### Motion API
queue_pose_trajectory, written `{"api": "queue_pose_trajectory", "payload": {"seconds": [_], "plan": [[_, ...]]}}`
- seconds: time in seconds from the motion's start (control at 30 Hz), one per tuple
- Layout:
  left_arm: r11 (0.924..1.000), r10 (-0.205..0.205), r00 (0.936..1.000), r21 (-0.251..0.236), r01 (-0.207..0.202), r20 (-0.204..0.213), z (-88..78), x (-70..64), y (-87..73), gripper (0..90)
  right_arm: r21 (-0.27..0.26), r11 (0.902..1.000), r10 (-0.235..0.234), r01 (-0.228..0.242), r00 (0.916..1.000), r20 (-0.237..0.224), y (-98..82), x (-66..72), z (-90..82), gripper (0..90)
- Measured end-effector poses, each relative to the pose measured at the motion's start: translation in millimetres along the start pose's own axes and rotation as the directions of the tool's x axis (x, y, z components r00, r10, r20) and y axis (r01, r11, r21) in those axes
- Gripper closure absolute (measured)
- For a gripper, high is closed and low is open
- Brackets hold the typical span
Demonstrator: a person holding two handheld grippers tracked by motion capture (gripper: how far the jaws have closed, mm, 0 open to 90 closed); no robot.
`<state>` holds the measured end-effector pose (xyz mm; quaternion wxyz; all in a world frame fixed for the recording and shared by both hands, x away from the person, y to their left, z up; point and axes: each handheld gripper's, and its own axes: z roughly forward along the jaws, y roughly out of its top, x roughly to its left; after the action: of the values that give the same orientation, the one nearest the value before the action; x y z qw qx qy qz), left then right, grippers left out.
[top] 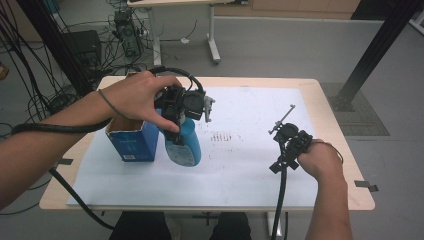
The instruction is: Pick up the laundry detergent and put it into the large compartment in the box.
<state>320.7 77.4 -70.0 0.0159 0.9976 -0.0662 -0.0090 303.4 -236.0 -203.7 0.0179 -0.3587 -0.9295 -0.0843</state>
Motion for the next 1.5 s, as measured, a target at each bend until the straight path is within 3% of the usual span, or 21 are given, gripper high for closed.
{"api": "queue_pose_trajectory", "payload": {"seconds": [0.63,0.77,0.97,1.17,1.23,1.27,1.33,1.37,1.43,1.47,1.5], "plan": [[0.9995,-0.032,0.9995,-0.001,0.032,-0.007,-44.7,-11.6,30.0,37.2,-0.011,0.9997,-0.02,0.02,0.9998,-0.001,-0.3,0.6,0.1,3.6],[0.9986,-0.054,0.9985,-0.005,0.053,-0.007,-49.4,-11.6,31.4,37.2,-0.007,0.9996,-0.028,0.028,0.9996,-0.004,1.3,0.1,2.2,3.9],[0.9911,-0.133,0.9911,0.004,0.133,-0.002,-51.3,-5.8,32.1,37.2,-0.01,0.9993,-0.037,0.037,0.9993,0.003,2.2,2.3,1.6,3.9],[0.972,-0.235,0.9719,-0.002,0.235,-0.015,-56.9,2.1,28.7,37.2,-0.025,0.9992,-0.03,0.03,0.9995,0.008,-2.0,2.9,-0.8,3.9],[0.9559,-0.294,0.9558,-0.003,0.294,-0.008,-58.8,7.8,28.0,37.2,-0.023,0.9993,-0.03,0.03,0.9995,0.01,-2.9,2.8,-1.1,4.0],[0.9524,-0.305,0.9524,-0.003,0.305,-0.009,-60.3,9.3,28.1,37.2,-0.021,0.9994,-0.029,0.029,0.9995,0.011,-3.2,2.9,-1.1,3.9],[0.9353,-0.354,0.9354,-0.012,0.354,-0.002,-62.1,14.0,26.6,37.2,-0.027,0.9994,-0.024,0.024,0.9997,0.009,-5.1,2.7,-1.3,4.0],[0.9323,-0.362,0.9323,-0.009,0.362,-0.002,-63.0,15.3,27.4,37.2,-0.028,0.9992,-0.028,0.028,0.9996,0.009,-5.8,2.3,-1.6,3.8],[0.9172,-0.398,0.9173,-0.012,0.398,-0.003,-64.7,17.7,27.5,37.2,-0.03,0.9992,-0.026,0.027,0.9996,0.01,-7.0,2.8,-1.9,4.0],[0.9155,-0.402,0.9155,-0.01,0.402,-0.007,-65.8,17.9,28.7,37.2,-0.028,0.9994,-0.02,0.021,0.9997,0.013,-7.1,3.6,-2.1,3.9],[0.9027,-0.43,0.9027,-0.012,0.43,-0.007,-67.7,19.8,28.5,37.2,-0.027,0.9994,-0.022,0.022,0.9997,0.013,-7.3,3.2,-2.6,3.9]]}}
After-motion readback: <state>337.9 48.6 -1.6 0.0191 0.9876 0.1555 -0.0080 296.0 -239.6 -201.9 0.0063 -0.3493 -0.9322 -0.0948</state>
